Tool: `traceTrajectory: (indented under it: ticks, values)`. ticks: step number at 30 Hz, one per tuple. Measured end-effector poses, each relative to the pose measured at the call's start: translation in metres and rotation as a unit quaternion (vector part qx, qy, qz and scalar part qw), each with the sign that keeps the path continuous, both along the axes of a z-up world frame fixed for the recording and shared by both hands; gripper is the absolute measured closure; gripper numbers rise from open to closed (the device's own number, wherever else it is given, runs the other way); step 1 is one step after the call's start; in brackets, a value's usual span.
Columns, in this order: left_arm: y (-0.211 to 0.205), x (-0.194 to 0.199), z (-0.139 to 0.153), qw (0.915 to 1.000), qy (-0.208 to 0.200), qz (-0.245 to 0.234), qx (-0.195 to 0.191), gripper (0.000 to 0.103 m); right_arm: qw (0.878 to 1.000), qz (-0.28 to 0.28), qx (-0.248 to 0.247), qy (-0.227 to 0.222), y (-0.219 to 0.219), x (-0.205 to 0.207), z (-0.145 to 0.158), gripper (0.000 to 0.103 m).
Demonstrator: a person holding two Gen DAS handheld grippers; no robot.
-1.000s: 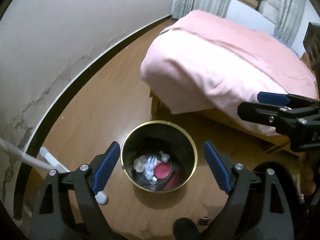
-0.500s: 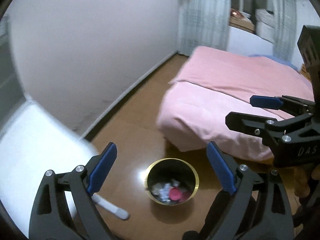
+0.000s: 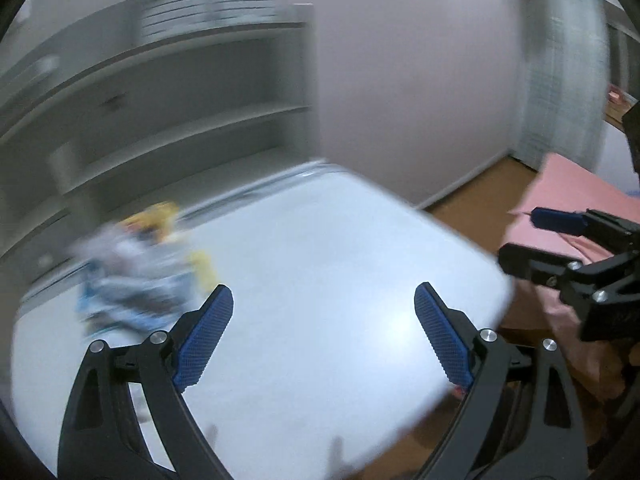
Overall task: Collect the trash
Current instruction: 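Move both open tools back toward the remaining trash on the desk, then grasp the white printed paper strip with the left tool while the right tool grasps the blue-trimmed white cloth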
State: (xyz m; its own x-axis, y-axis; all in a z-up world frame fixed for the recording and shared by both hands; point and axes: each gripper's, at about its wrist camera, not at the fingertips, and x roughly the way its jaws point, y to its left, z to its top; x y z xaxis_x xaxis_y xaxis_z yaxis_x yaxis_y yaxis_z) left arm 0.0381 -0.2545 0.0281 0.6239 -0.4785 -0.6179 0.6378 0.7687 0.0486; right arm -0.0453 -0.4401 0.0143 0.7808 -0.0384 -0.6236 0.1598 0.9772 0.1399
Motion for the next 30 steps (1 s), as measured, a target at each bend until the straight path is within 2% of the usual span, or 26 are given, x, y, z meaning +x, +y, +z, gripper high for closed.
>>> traceTrajectory:
  ticks: [3,6,12,15,21,30]
  values:
    - [0.057,0.021,-0.001,0.9981,0.006,0.062,0.001,0.013,0.998,0.058,-0.002,0.002,0.044,0.039,0.003,0.013]
    - [0.117,0.04,-0.006,0.9918,0.023,0.126,-0.002,0.013,0.995,0.102,-0.001,0.011,0.08,0.067,0.001,0.013]
    - [0.196,0.063,-0.021,0.978,0.054,0.202,-0.005,0.013,0.984,0.172,0.005,0.041,0.148,0.108,-0.023,0.013]
    - [0.229,0.067,-0.031,0.9727,0.064,0.223,-0.003,0.013,0.978,0.199,0.009,0.058,0.176,0.123,-0.037,0.015]
    - [0.26,0.076,-0.048,0.9654,0.09,0.245,-0.008,0.013,0.968,0.234,0.009,0.086,0.217,0.149,-0.06,0.019]
    - [0.269,0.089,-0.066,0.9641,0.106,0.244,-0.006,0.013,0.961,0.26,-0.024,0.094,0.26,0.193,-0.068,0.019]
